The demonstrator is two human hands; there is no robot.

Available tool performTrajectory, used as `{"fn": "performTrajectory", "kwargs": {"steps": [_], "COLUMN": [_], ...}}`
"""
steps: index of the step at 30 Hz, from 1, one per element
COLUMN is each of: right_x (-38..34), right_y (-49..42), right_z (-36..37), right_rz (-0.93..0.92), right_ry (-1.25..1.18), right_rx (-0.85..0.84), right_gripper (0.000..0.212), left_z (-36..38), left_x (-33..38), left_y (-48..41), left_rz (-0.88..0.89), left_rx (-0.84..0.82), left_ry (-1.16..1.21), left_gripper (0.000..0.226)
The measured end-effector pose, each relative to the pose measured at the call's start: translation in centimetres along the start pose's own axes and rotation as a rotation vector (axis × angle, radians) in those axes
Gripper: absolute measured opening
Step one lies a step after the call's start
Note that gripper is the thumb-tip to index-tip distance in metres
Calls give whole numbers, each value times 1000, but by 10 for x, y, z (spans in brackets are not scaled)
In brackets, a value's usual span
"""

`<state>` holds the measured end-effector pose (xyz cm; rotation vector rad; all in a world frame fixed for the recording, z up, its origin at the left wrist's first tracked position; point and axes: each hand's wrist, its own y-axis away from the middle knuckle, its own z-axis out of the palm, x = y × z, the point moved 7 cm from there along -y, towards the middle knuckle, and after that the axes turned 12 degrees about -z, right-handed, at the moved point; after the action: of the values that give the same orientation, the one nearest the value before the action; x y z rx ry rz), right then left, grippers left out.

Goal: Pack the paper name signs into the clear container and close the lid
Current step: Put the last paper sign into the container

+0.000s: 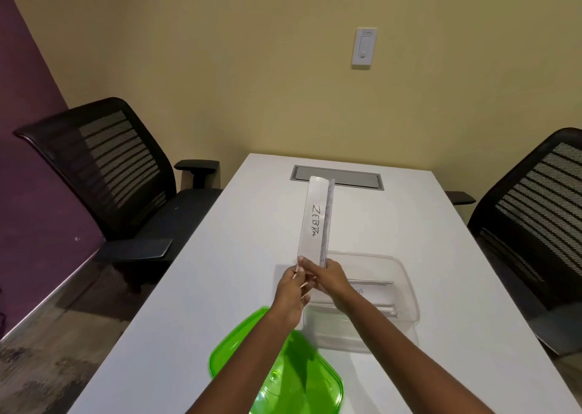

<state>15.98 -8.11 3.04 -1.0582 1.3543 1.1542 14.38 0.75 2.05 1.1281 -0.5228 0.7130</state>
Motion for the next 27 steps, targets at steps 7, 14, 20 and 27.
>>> {"fn": "performTrajectory", "kwargs": {"steps": [7, 14, 20, 27], "right_x": [-16, -23, -29, -37], "right_y": [19, 35, 42, 45], "right_z": [-53, -103, -143, -169], "right_rz": [8, 62, 56, -28], "right_ry": [112, 128, 226, 492], "right_rx": [-179, -212, -224, -323], "right_gripper": [19, 12, 26, 24], "left_z": [29, 38, 16, 14], "left_x": [-1, 18, 31, 41], "left_y": [14, 13, 7, 4], "left_rz": [36, 52, 111, 330], "left_rx": [-79, 62, 170, 150], "left_ry": [-341, -129, 93, -612], "left_gripper": [12, 25, 14, 77]}}
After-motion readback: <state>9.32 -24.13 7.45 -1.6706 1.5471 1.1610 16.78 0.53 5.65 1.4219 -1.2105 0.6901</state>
